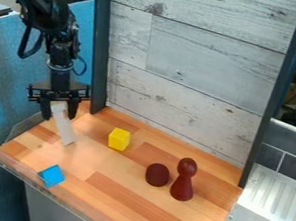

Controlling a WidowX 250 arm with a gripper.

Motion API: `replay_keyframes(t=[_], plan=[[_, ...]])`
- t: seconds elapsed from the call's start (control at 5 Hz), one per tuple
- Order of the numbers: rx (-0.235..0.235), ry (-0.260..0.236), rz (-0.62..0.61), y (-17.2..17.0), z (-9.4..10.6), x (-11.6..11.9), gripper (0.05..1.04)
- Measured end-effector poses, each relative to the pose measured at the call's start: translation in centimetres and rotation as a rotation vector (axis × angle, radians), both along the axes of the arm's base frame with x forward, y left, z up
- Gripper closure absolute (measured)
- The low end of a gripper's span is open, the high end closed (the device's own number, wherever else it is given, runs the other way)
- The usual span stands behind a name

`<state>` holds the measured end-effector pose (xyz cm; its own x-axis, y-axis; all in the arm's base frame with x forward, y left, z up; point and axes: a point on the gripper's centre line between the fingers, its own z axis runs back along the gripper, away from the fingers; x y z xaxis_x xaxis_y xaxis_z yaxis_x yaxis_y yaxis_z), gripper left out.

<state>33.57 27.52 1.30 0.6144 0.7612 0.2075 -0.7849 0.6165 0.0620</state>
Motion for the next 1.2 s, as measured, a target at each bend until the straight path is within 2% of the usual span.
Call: replay_keyframes(t=[0.6, 0.8, 1.2], plan=[[0.035, -0.015, -0.106, -1.0, -0.2, 0.3, 0.462], [0.01, -0.038, -0.136, -1.9, 0.4, 0.3, 0.462], [0.015, -0.085, -0.185, -3.3, 2.8, 1.2, 0.462]])
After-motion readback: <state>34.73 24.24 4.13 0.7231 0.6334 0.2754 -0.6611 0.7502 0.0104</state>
